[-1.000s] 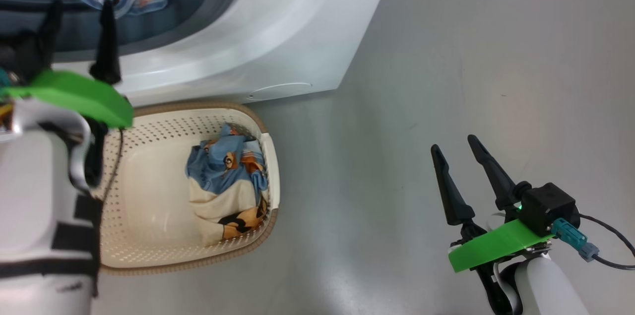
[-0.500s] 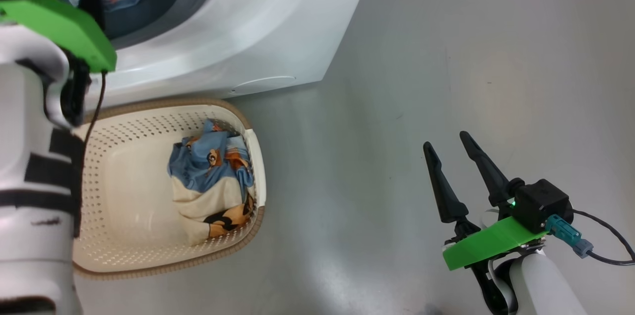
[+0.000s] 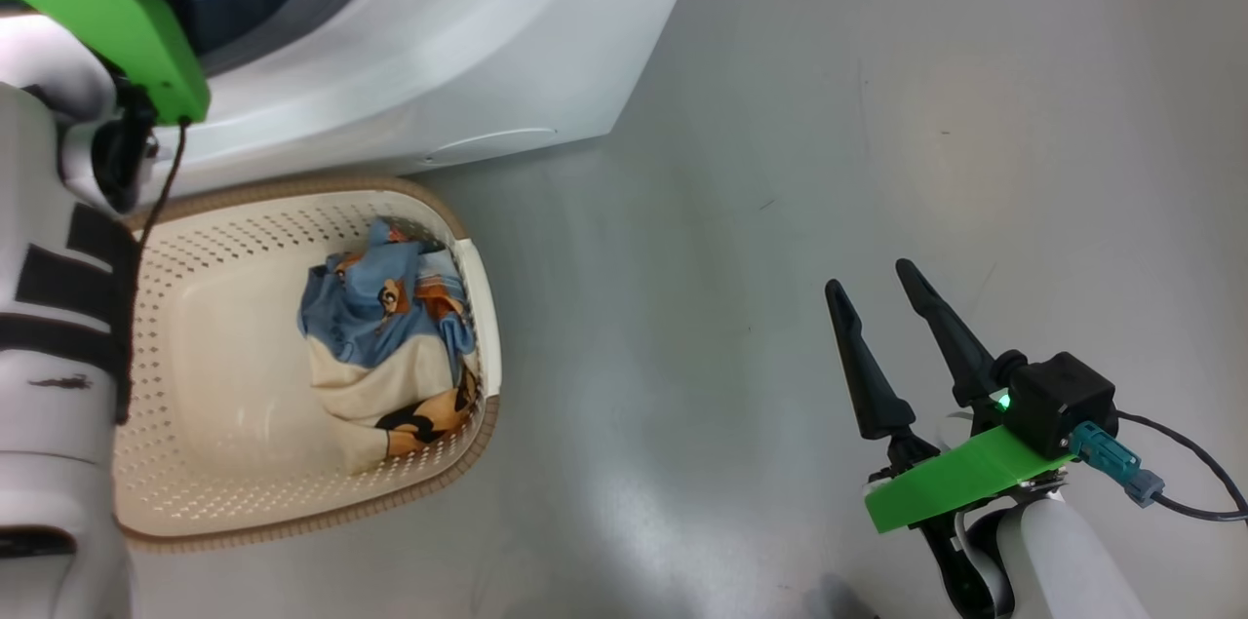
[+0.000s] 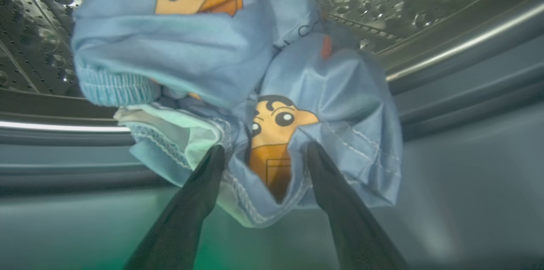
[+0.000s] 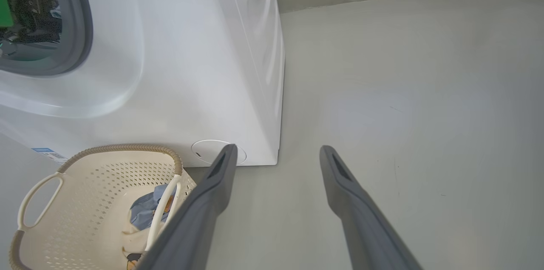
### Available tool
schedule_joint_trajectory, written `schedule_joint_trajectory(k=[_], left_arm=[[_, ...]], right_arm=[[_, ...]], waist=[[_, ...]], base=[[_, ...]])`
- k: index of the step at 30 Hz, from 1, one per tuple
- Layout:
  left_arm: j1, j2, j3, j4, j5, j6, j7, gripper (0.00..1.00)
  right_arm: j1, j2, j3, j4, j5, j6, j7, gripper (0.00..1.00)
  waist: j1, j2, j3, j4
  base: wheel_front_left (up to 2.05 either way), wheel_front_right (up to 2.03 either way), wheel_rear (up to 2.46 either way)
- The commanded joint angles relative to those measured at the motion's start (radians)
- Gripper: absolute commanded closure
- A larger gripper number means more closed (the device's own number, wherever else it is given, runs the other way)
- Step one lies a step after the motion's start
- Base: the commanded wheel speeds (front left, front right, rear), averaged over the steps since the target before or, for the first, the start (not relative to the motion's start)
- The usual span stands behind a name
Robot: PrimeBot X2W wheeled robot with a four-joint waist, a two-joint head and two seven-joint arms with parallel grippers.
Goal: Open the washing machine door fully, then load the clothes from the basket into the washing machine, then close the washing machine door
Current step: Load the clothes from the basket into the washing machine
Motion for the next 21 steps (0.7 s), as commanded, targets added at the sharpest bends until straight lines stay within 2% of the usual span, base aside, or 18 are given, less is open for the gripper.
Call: schedule_joint_trajectory(k=[1,5,12,13,14,15,16,21], left_arm=[[-0.022,0.053,0.017,-0.001,0.004,0.02,0.003,0.0],[-0.043,0.062,0.03,0.031,-0.002,0.062,-0.006,0.0],[-0.061,0.057,0.025,0.084,-0.006,0.086,0.017,0.0],[-0.065,0.056,0.023,0.088,-0.007,0.087,0.018,0.12],[-0.067,0.056,0.017,0.095,-0.004,0.086,0.02,0.51],[-0.07,0.055,0.013,0.103,-0.003,0.082,0.026,0.71],[-0.073,0.053,0.011,0.111,-0.004,0.079,0.03,1.0],[-0.086,0.03,0.004,0.138,-0.021,0.05,0.047,1.0]], right_arm=[[0.007,0.001,0.026,-0.022,0.008,0.002,-0.005,0.0],[0.009,0.001,0.026,-0.026,0.01,0.002,-0.005,0.0],[0.013,0.001,0.027,-0.025,0.012,0.002,-0.005,0.0],[0.013,0.001,0.028,-0.025,0.013,0.002,-0.005,0.0],[0.012,0.001,0.029,-0.025,0.013,0.002,-0.005,0.0],[0.011,0.001,0.029,-0.024,0.013,0.002,-0.005,0.0],[0.01,0.001,0.03,-0.024,0.014,0.002,-0.005,0.0],[0.006,0.001,0.032,-0.023,0.017,0.002,-0.005,0.0]], waist=[[0.0,0.0,0.006,-0.005],[0.0,0.0,0.018,-0.007],[0.0,0.0,0.022,-0.002],[0.0,0.0,0.023,-0.002],[0.0,0.0,0.022,-0.002],[0.0,0.0,0.021,-0.001],[0.0,0.0,0.02,-0.001],[0.0,0.0,0.019,0.002]], base=[[0.0,0.0,0.0],[0.0,0.0,0.0],[0.0,0.0,0.0],[0.0,0.0,0.0],[0.0,0.0,0.0],[0.0,0.0,0.0],[0.0,0.0,0.0],[0.0,0.0,0.0]])
